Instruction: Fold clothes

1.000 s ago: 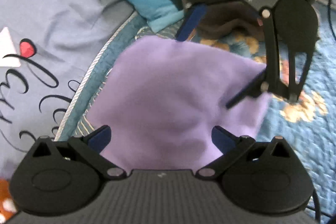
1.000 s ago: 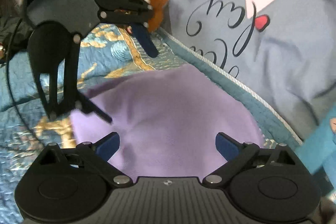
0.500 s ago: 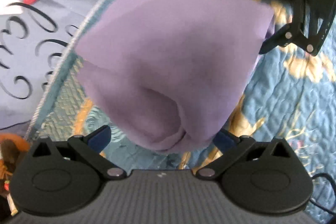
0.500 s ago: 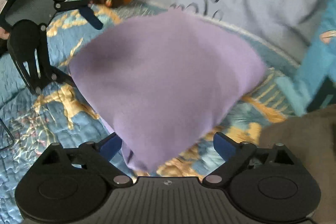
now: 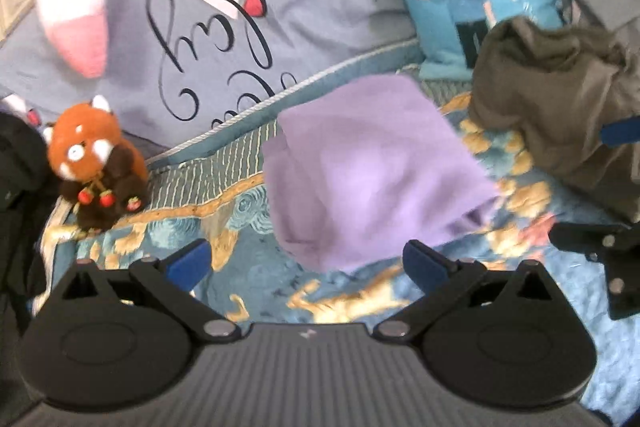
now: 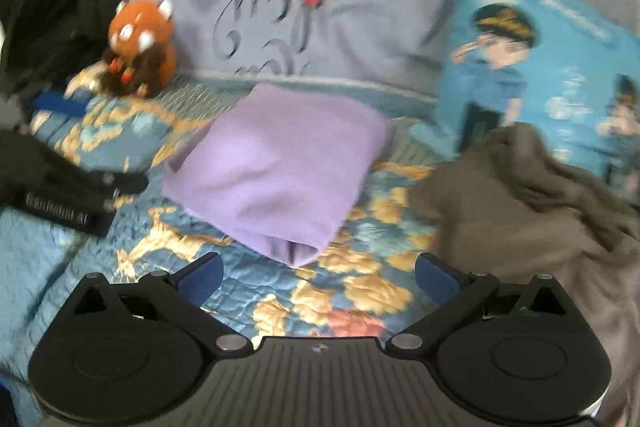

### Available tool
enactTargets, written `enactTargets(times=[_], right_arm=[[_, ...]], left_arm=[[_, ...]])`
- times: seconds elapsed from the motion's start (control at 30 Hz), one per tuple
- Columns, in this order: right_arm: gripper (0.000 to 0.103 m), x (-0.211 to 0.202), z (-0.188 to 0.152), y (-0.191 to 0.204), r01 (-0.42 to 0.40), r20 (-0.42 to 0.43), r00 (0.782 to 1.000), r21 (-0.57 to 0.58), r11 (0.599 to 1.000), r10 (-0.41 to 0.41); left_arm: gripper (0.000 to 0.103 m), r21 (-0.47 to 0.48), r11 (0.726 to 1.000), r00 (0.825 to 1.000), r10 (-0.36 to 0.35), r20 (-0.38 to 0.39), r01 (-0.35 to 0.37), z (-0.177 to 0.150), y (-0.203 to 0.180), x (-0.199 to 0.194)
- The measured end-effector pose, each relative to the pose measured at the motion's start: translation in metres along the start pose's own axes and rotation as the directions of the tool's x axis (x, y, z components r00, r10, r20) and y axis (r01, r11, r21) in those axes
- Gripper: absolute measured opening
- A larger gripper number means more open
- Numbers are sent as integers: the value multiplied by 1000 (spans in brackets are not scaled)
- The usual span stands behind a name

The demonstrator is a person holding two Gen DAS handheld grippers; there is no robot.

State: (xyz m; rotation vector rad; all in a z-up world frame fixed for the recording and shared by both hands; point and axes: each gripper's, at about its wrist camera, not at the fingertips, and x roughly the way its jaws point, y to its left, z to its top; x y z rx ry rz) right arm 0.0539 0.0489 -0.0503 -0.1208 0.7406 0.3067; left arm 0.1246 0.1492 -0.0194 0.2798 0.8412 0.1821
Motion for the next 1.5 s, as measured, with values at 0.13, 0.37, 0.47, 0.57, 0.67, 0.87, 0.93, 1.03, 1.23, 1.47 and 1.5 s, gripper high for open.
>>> enactTargets(times=[0.13, 0.37, 0.47, 0.57, 0.67, 0.87, 0.93, 1.03, 1.23, 1.47, 1.5], right_arm=[[103, -52, -15, -10, 72, 49, 996, 65, 995, -76], [103, -116, -50, -19, 252, 54, 964, 142, 957, -262], [103, -128, -65, -33, 305, 3, 949, 249, 919, -315], [103, -137, -79, -49, 274, -26, 958, 363, 891, -285], [103, -141, -90, -62, 228, -29, 970, 433, 872, -240], [103, -145, -96, -65, 204, 12, 972, 457, 866, -235], [103, -145, -98, -66, 196, 22, 972, 474, 858, -234], [103, -140, -102, -65, 225, 14, 964, 486, 844, -265], [103, -134, -107, -64, 261, -9, 956, 487, 834, -293], [103, -132, -112, -66, 272, -16, 952, 492, 827, -304], [103, -132, -112, -67, 271, -17, 953, 496, 825, -303]], left_arm=[[103, -50, 997, 998, -51, 20, 52, -11, -23, -50], [103, -121, 991, 998, -58, 37, 62, -29, -60, -119], [103, -143, 987, 997, -75, 33, 79, -35, -73, -135], [103, -142, 987, 996, -76, 35, 80, -39, -86, -146], [103, -125, 989, 996, -72, 45, 77, -41, -99, -151], [103, -142, 985, 995, -86, 57, 93, -40, -112, -153], [103, -154, 984, 995, -82, 54, 89, -40, -112, -151], [103, -165, 983, 997, -69, 38, 74, -40, -116, -146], [103, -171, 982, 997, -72, 27, 75, -42, -121, -139], [103, -180, 980, 996, -83, 23, 86, -43, -125, -134], [103, -181, 980, 996, -84, 22, 87, -43, -125, -133]])
